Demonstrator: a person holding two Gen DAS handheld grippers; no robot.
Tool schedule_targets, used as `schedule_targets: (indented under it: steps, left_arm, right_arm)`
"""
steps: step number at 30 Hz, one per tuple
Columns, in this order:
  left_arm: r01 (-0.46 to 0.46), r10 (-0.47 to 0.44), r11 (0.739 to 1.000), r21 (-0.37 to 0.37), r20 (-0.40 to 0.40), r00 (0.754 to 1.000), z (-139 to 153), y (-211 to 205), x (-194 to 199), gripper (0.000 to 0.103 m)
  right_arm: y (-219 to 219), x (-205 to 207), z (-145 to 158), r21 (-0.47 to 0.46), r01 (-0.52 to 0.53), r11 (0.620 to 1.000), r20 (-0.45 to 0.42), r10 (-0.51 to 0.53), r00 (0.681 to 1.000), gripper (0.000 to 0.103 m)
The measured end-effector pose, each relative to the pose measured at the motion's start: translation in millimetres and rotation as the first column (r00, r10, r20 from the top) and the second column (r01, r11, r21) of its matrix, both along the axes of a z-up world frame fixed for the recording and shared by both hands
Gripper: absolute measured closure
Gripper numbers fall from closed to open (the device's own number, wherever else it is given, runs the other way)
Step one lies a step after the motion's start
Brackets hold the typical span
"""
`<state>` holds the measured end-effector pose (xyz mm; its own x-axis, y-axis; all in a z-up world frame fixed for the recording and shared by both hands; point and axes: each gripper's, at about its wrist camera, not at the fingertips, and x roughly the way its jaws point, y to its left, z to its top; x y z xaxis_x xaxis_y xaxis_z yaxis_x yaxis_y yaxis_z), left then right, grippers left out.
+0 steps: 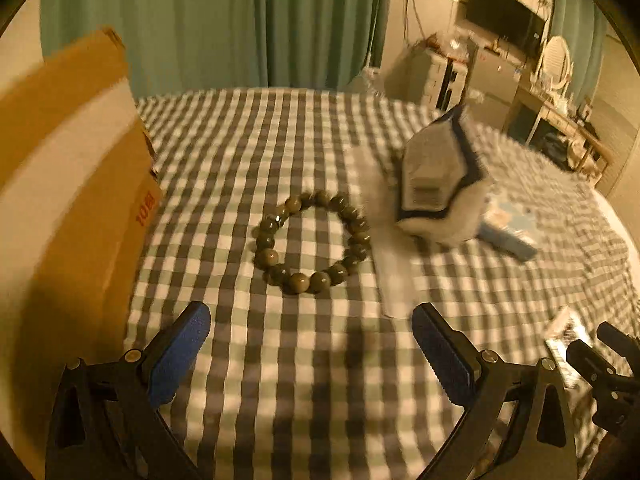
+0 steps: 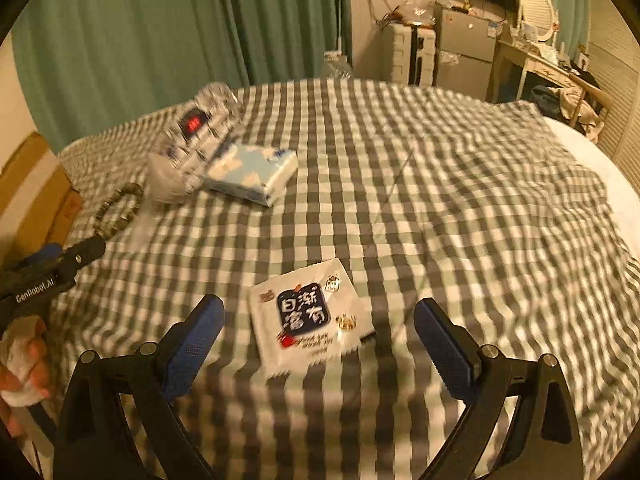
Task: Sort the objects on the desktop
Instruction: 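Move both tools back toward the bracelet and sachet on the cloth, then grasp the bead bracelet with the left tool while the right tool grasps the printed sachet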
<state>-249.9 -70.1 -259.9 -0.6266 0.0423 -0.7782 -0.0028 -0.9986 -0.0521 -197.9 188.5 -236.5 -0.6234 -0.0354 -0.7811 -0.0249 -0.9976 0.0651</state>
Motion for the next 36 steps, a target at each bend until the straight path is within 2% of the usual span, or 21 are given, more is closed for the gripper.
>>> schedule_targets:
  steps: [3, 7, 12, 13, 14, 16, 18, 19, 21, 23, 25, 27, 28, 29, 32, 36]
  left_arm:
    - [0.003, -0.003, 1.000, 0.004, 0.014, 1.000, -10, -1, -12, 0.000]
    - [0.022, -0.024, 0.999, -0.045, -0.028, 0.999, -15, 2, -26, 0.000]
    - [0.058, -0.058, 0.998, -0.021, -0.037, 0.998, -14, -3, -39, 0.000]
    - [0.065, -0.065, 0.998, -0.013, -0.038, 0.997, -14, -5, -39, 0.000]
    - [0.072, -0.072, 0.997, -0.006, -0.037, 0.997, -14, -7, -39, 0.002]
    - [0.101, -0.100, 0.995, 0.005, -0.038, 0.994, -13, -9, -37, 0.010]
    - [0.101, -0.101, 0.995, -0.013, -0.044, 0.994, -9, -7, -41, 0.029]
    - [0.103, -0.105, 0.994, -0.035, -0.040, 0.994, -9, -6, -40, 0.048]
    - [0.123, -0.126, 0.990, -0.065, -0.046, 0.991, -8, -5, -39, 0.056]
    - [0.135, -0.138, 0.989, -0.057, -0.055, 0.989, -5, -4, -39, 0.076]
    - [0.140, -0.145, 0.988, -0.068, -0.070, 0.987, -1, -1, -41, 0.080]
    - [0.143, -0.149, 0.987, -0.078, -0.084, 0.985, 1, 3, -42, 0.081]
    - [0.146, -0.152, 0.987, -0.068, -0.096, 0.984, 2, 4, -41, 0.087]
    - [0.150, -0.154, 0.988, -0.039, -0.114, 0.982, 6, 6, -40, 0.092]
    - [0.152, -0.144, 0.987, 0.045, -0.145, 0.979, 14, 3, -38, 0.092]
    - [0.145, -0.143, 0.989, 0.019, -0.079, 0.987, 4, 5, -43, 0.092]
  right_arm:
    - [-1, -10, -16, 0.000, -0.013, 1.000, 0.039, 0.013, 0.999, 0.006]
    - [-12, -12, -22, 0.089, -0.058, 0.994, 0.027, 0.056, 0.998, 0.007]
    - [-18, -8, -25, 0.125, -0.078, 0.989, 0.010, 0.077, 0.997, 0.019]
    - [-18, -7, -25, 0.123, -0.076, 0.989, 0.004, 0.076, 0.997, 0.023]
    - [-18, -7, -25, 0.122, -0.076, 0.990, 0.000, 0.077, 0.997, 0.034]
    - [-19, -6, -23, 0.122, -0.075, 0.990, -0.004, 0.076, 0.997, 0.040]
    - [-19, -5, -22, 0.123, -0.073, 0.990, -0.007, 0.075, 0.997, 0.042]
    - [-19, -6, -21, 0.123, -0.073, 0.990, -0.007, 0.074, 0.997, 0.043]
    - [-20, -6, -20, 0.123, -0.074, 0.990, -0.007, 0.075, 0.997, 0.048]
    - [-19, -8, -20, 0.113, -0.081, 0.990, -0.006, 0.082, 0.997, 0.053]
    - [-19, -7, -19, 0.115, -0.079, 0.990, -0.005, 0.081, 0.997, 0.054]
    - [-20, -8, -20, 0.111, -0.072, 0.991, -0.007, 0.074, 0.997, 0.060]
    - [-20, -8, -19, 0.098, -0.070, 0.993, -0.008, 0.071, 0.997, 0.061]
    - [-18, -8, -18, 0.082, -0.069, 0.994, -0.007, 0.070, 0.998, 0.064]
    - [-13, -7, -14, 0.045, -0.062, 0.997, -0.013, 0.063, 0.998, 0.073]
    - [-12, -3, -6, 0.023, -0.064, 0.998, -0.028, 0.065, 0.997, 0.085]
